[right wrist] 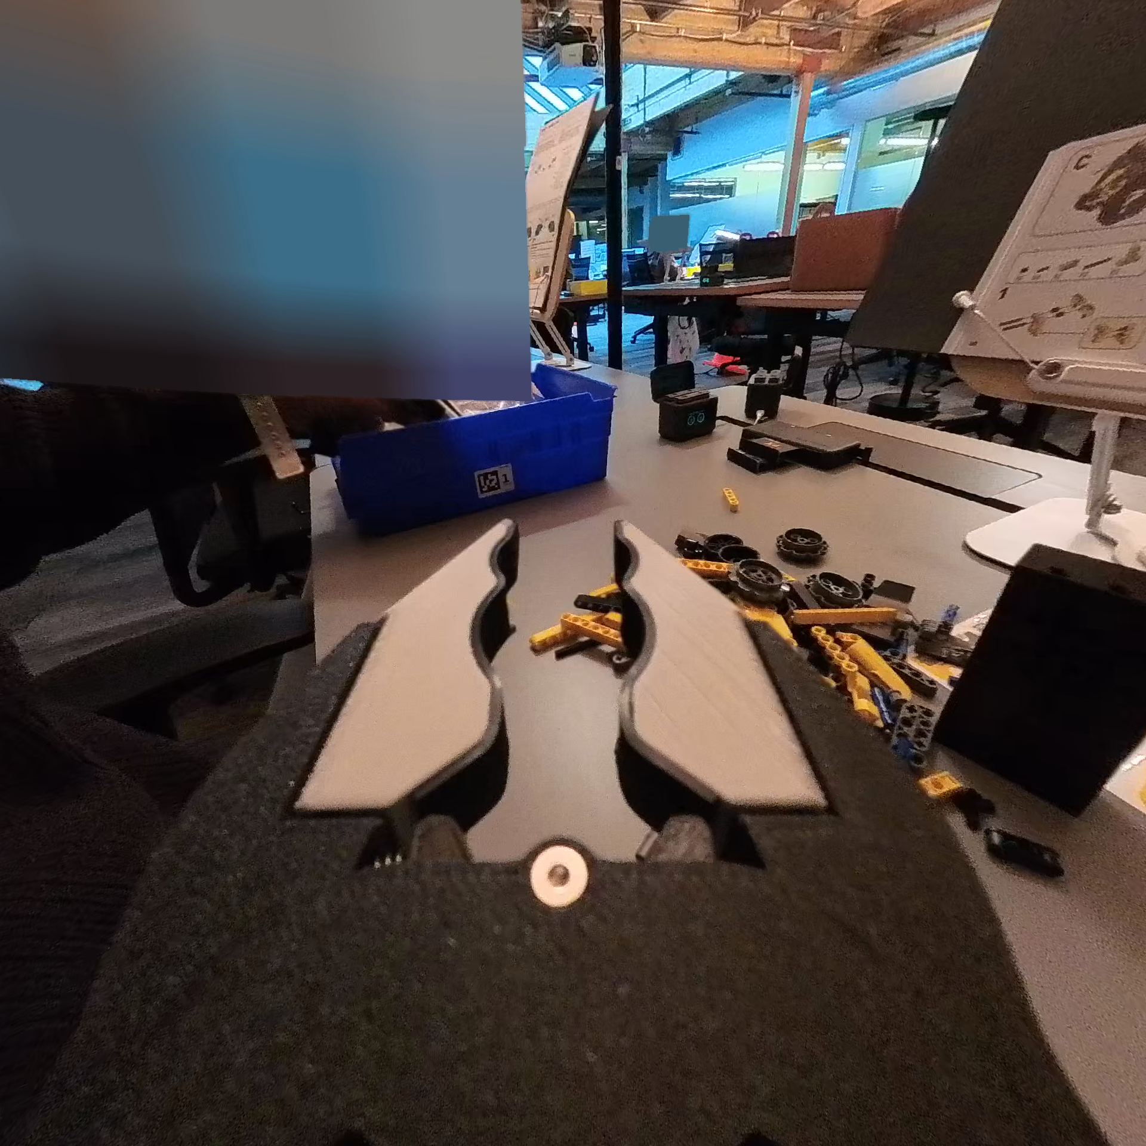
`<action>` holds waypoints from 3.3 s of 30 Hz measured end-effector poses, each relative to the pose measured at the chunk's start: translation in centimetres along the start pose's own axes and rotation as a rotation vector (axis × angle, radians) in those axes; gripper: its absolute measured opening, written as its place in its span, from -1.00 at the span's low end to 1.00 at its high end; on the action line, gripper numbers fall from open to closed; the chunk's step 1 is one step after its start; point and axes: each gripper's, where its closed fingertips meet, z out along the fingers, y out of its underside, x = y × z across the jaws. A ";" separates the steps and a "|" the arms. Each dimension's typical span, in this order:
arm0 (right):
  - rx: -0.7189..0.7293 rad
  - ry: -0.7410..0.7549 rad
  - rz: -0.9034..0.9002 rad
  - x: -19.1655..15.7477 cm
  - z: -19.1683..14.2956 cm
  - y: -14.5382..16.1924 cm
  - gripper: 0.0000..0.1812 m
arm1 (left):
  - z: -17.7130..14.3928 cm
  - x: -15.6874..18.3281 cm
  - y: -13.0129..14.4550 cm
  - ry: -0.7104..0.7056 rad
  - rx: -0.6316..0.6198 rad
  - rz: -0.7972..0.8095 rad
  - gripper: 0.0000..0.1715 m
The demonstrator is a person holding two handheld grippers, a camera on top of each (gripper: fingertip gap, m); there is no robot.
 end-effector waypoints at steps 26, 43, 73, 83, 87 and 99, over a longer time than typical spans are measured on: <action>-0.026 0.039 -0.021 -0.7 -1.2 0.8 -0.67 | -14.7 9.2 -9.3 0.057 0.492 0.222 -0.47; -0.062 0.007 0.016 0.8 1.6 3.2 -0.69 | 11.4 18.6 -9.5 0.327 0.220 0.128 -0.83; -0.161 0.080 -0.151 3.5 4.3 5.1 -0.73 | 11.5 17.7 -8.7 0.247 0.235 0.247 -0.93; 0.021 0.181 -0.212 4.0 0.9 1.4 -0.80 | 5.3 27.4 -7.2 0.511 0.275 0.462 -0.93; -0.043 0.288 -0.278 5.1 -2.3 0.8 -0.80 | 3.9 34.8 -3.0 0.706 0.234 0.613 -0.93; 0.190 0.230 -0.077 4.7 -6.1 0.4 -0.80 | 7.3 40.2 3.4 0.846 -0.015 0.794 -0.70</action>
